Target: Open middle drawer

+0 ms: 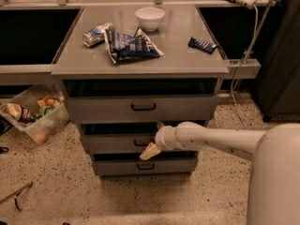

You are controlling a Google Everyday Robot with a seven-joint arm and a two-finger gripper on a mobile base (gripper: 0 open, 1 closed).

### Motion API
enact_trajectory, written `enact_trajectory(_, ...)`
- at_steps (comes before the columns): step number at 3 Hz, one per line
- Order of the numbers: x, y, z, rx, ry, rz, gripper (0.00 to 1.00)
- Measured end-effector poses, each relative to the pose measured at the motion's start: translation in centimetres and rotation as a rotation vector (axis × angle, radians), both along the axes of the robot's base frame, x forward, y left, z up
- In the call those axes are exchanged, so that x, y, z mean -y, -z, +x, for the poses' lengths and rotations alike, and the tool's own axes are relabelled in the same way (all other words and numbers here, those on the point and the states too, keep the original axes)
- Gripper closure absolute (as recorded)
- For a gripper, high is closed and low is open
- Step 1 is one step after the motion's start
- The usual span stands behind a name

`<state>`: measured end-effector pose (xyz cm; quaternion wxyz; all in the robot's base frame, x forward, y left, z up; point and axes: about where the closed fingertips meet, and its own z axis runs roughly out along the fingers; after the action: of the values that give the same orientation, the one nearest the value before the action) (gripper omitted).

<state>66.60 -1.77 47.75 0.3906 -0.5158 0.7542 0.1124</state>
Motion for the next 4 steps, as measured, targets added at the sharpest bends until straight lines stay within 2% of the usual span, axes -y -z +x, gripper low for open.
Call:
enact_trajectory(1,0.3,1.2,1.7,-0.072,0.021,-0.013,0.00)
enact_trajectory(2,0.9,4.6,2.9,-0.217,0.014,-0.046,0.00)
enact_trajectory(3,0.8,6.0,3.4,-0.297,-0.003,-0.071,0.00)
enact_trajectory(4,1.3,6.5,1.7,-0.364,-0.022,-0.056,0.00)
